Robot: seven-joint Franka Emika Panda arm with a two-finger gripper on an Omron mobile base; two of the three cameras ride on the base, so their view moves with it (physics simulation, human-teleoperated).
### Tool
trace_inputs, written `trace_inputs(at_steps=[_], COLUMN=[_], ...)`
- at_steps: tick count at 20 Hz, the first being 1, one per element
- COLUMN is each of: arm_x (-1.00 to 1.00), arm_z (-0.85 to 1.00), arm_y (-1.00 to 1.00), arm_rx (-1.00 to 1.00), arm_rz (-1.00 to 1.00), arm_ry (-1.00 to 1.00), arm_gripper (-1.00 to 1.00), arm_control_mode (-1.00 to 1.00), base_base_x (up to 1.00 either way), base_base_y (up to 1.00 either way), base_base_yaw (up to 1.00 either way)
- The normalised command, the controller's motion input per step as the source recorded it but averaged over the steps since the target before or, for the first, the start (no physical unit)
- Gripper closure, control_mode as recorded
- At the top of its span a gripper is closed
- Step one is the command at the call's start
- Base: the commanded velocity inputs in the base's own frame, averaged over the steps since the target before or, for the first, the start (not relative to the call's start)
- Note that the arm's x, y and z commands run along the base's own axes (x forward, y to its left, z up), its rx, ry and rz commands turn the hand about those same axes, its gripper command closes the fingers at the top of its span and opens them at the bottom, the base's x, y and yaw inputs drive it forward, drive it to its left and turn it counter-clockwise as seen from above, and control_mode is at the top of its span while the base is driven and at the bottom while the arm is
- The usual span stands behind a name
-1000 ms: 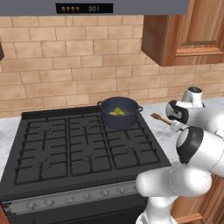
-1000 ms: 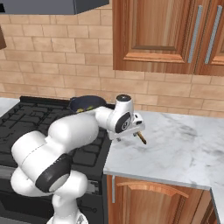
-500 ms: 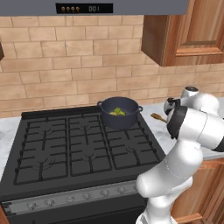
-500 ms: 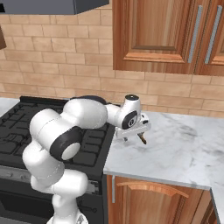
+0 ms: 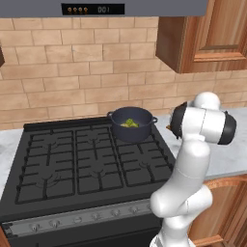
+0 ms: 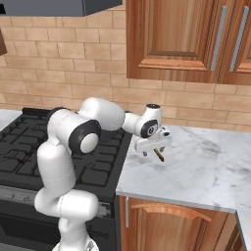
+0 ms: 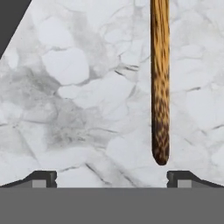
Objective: Put the squash and broccoli in the pot. Retrieve the spatula and lightly stir the vegetables in the pot.
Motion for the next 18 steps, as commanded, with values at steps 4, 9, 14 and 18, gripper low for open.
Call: trace_inputs(at_steps=[4, 9, 14, 18], arm_x=[0.19, 0.11, 0.14, 0.10], arm_z=[-0.28, -0.17, -0.15, -0.21], arm_y=[-0.15, -0.04, 0.00, 0.00], arm_rx=[0.01, 0.03, 0.00, 0.00], arm_rz=[0.00, 0.00, 0.00, 0.00], arm_ry=[0.01, 0.00, 0.00, 0.00], arm_gripper=[-1.00, -1.00, -1.00, -1.00], arm_control_mode=[-1.00, -1.00, -1.00, -1.00], base_base_x=[0.00, 0.00, 0.00, 0.00], base_base_y=[0.00, 0.00, 0.00, 0.00], base_base_yaw=[0.00, 0.00, 0.00, 0.00])
